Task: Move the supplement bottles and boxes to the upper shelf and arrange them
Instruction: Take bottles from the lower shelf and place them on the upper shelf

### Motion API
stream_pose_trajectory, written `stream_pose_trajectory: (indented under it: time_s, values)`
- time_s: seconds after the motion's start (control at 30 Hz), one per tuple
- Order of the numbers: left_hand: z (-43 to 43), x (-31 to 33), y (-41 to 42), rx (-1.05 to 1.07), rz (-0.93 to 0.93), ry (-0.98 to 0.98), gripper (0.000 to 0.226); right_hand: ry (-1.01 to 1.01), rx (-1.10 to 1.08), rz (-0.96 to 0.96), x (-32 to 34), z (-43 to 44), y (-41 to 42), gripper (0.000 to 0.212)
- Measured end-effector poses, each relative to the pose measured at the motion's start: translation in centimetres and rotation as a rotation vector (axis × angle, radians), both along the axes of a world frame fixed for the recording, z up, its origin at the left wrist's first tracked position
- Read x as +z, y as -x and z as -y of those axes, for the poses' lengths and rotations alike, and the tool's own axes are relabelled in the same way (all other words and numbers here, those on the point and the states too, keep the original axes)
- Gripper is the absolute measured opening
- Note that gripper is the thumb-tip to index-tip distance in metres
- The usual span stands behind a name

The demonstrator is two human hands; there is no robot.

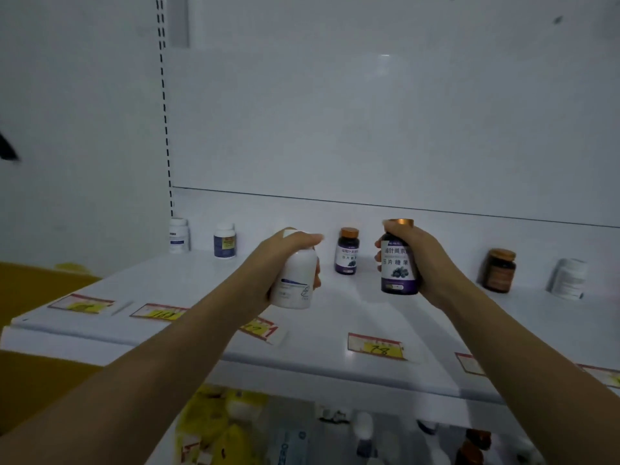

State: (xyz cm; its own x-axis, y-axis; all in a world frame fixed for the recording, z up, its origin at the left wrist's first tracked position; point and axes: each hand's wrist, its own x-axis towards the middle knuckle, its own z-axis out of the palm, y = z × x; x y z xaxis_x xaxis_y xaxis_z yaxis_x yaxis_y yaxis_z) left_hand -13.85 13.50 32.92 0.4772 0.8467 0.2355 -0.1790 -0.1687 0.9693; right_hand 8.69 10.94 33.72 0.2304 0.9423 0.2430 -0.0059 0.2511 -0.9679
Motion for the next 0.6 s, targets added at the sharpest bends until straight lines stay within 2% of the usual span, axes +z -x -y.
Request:
stream_pose_trajectory:
  time_s: [0.2,0.6]
  values:
    - [-6.8,0.2,0.5,-0.102,-0.052,-0.043,0.027,0.052,-0.182,0.066,-0.1,-6.0,-1.0,0.036]
    - [-14.1,-1.1,-2.3,-0.168,-0.059,0.002,0.026,0.188,-0.298,0.319,-2.7,-13.6,-4.8,0.038]
